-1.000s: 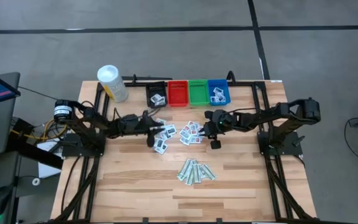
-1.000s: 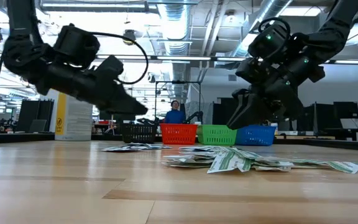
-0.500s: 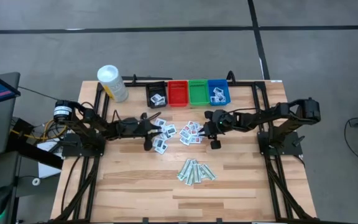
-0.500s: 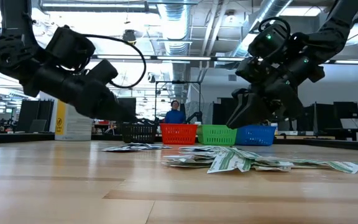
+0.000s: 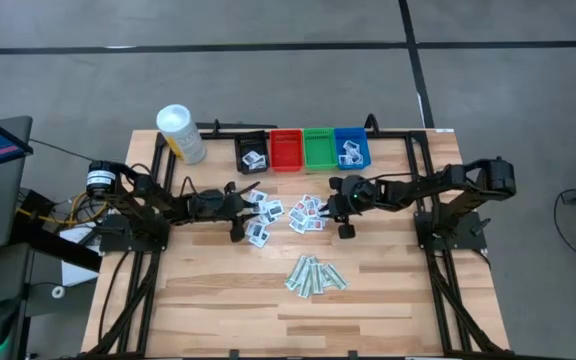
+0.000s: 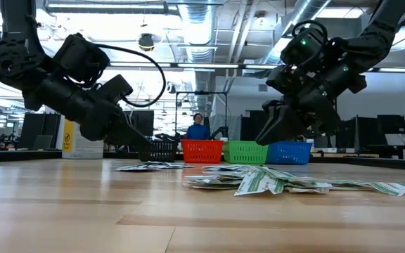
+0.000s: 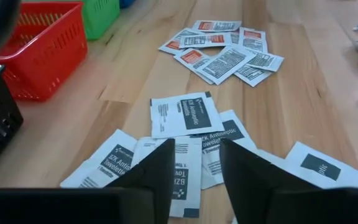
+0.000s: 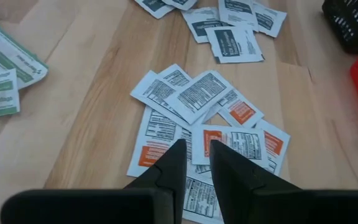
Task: Pick & Place First Aid Supplies
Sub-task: Put the black towelette pack into the black bin
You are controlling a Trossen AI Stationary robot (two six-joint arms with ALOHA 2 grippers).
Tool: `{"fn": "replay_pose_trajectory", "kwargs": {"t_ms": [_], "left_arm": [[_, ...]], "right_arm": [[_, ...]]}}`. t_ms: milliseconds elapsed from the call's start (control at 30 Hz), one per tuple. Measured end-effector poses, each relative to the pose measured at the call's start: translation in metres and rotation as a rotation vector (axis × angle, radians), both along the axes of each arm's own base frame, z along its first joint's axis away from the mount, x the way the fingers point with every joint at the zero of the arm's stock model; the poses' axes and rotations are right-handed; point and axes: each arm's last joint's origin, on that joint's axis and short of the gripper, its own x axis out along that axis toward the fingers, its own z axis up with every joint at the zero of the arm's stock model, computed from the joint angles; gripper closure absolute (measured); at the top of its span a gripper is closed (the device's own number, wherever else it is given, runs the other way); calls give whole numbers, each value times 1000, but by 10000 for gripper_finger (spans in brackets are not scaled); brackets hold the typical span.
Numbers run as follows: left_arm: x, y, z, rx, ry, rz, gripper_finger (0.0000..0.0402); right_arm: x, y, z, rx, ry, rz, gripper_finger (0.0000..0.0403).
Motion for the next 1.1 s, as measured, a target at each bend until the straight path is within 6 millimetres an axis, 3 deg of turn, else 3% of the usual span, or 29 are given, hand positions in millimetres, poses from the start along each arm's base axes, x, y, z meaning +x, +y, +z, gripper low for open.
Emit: {"fn": "replay_pose_trajectory", "kwargs": {"t_ms": [200,367,1100], "left_arm": [[0,1,0,18,8,40,215],[-1,1,-1,21,12,48,195],[-4,6,-5,22,69,79,203]], "right_arm": [[0,0,0,0,1,0,338],[0,0,0,0,2,1,338],[0,0,0,0,2,1,338]]}}
